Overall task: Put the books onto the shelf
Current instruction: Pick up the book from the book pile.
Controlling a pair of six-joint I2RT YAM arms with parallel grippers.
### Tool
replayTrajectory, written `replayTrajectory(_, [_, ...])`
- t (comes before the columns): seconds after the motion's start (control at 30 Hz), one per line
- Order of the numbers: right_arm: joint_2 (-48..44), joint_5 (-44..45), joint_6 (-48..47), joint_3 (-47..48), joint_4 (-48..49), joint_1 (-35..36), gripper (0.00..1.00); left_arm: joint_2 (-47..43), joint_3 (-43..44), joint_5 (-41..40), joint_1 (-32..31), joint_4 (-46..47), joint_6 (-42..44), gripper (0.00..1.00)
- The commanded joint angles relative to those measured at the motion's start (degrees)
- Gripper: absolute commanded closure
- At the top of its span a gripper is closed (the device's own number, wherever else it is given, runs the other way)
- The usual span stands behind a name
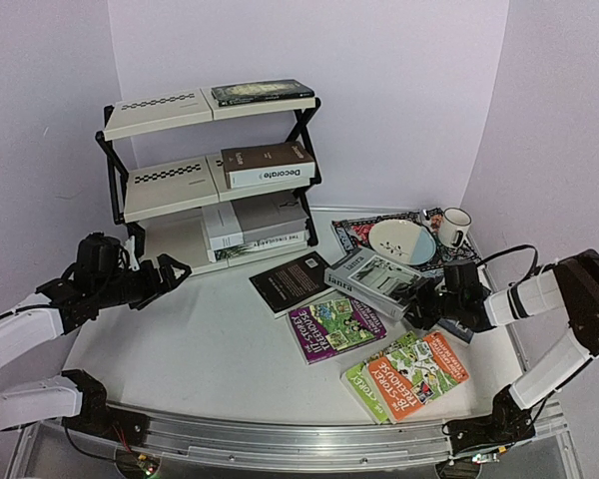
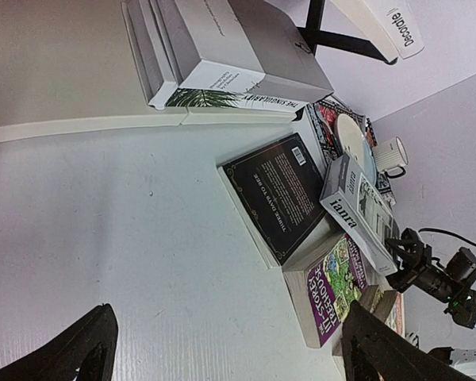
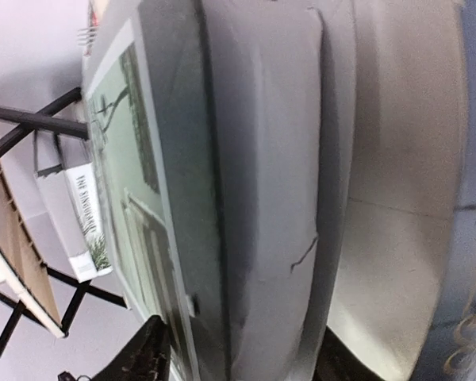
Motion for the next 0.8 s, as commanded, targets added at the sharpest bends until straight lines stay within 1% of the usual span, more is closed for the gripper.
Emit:
replayTrajectory(0.0, [-6.19,1.31,-0.20,-1.55,-0.64,0.03,0.60,-1.17,2.15,-0.57,0.22,-1.04,1.09,0.00])
replayTrajectory(0.1, [-9.46,1.33,-1.58,-0.91,-3.58,0.01,0.62,-1.08,2.61,-0.32,0.21,-1.15,1.04,0.00])
replayTrajectory(0.27, [-14.88,0.02,-4.78,3.17,-12.47,0.04,0.64,-1.02,3.40,0.46,0.22,-1.27,0.89,0.00])
replayTrajectory(0.4, [-17.50,-3.61,-6.47,7.67,-17.24,-0.01,0.65,-1.08,4.37,1.80,0.20,-1.33,0.54,0.00])
replayTrajectory(0.5, [-18.15,-8.14,-7.23,10.98,-18.79,0.02,0.66,-0.51,5.45,4.03,0.20,-1.22,-0.57,0.00])
replayTrajectory(0.57, [-18.23,-12.21,-7.73,13.32,-19.14,0.05,0.66,0.42,6.65,7.58,0.21,-0.66,-1.56,0.00])
replayTrajectory(0.63, [-18.31,-16.07,-8.51,15.47,-19.78,0.10,0.66,2.02,7.75,13.17,0.22,1.15,-2.93,0.00])
replayTrajectory(0.77, [-18.23,-23.04,-9.60,18.37,-20.87,0.28,0.66,4.67,8.79,23.72,0.19,7.38,-8.04,0.00])
